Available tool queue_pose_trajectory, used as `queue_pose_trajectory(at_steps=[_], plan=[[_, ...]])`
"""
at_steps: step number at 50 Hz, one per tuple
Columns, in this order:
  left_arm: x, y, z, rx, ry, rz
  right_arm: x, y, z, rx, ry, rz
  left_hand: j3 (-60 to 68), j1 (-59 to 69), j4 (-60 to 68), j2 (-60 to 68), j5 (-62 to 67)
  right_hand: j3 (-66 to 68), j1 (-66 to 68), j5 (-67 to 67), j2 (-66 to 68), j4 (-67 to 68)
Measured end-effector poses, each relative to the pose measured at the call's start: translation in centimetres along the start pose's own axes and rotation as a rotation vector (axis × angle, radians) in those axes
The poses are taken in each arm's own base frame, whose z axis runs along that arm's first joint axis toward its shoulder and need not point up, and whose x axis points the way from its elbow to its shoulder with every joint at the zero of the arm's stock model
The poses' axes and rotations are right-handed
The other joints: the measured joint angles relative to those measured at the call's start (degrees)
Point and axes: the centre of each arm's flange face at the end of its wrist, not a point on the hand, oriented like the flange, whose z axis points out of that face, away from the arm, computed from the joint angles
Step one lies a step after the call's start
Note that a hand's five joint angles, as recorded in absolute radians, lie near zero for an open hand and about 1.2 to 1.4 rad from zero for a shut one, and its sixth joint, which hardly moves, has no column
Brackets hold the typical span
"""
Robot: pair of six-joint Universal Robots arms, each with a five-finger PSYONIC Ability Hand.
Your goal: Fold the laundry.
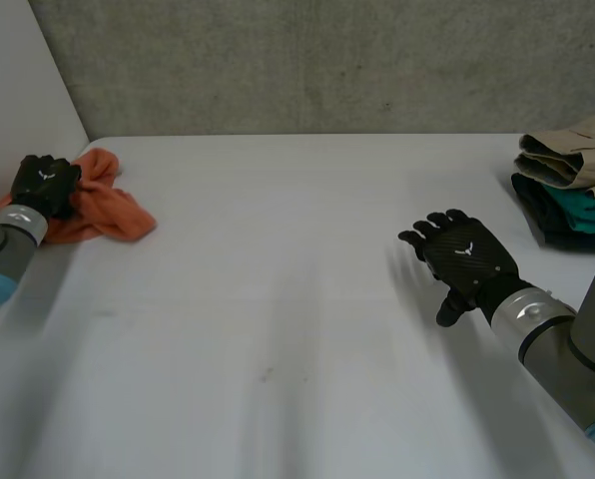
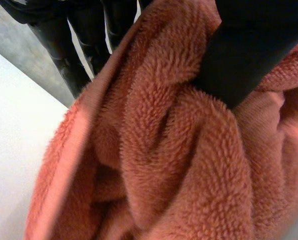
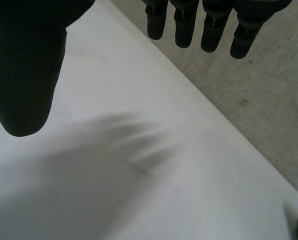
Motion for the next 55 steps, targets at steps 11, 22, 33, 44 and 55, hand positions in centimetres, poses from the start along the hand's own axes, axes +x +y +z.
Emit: queue_pose_trajectory(at_steps=[11, 22, 33, 44, 55], plan=[[0.6, -12.4, -1.9, 0.207, -0.056, -0.177, 0.0, 0.4, 0.3, -0.013, 0.005, 0.005, 2.7, 0.0, 3.6, 3.2, 1.1, 0.0, 0.0, 0.0, 0.0, 0.0], [8.3, -26.9, -13.0, 0.344, 0.219, -0.447, 2.1, -1.4, -0.2, 0.007, 0.13, 0.02, 3.8, 0.0, 3.9, 3.7, 2.2, 0.0, 0.0, 0.0, 0.0, 0.0], [22.1, -23.2, -19.4, 0.037, 0.506, -0.446, 3.7, -2.9, -0.9, 0.043, 0.186, 0.142, 2.0, -0.5, 2.3, 1.6, 1.6, 0.0, 0.0, 0.0, 0.0, 0.0], [23.5, -23.9, -21.1, 0.003, 0.52, -0.422, 3.7, -2.7, -1.1, -0.01, 0.159, 0.192, -48.4, -48.1, -49.7, -49.4, -47.6, 0.0, 0.0, 0.0, 0.0, 0.0], [17.4, -24.1, -22.8, -0.02, 0.399, -0.44, 2.7, -3.0, -2.2, -0.148, 0.062, 0.303, -48.4, -48.1, -49.7, -49.6, -47.6, 0.0, 0.0, 0.0, 0.0, 0.0]])
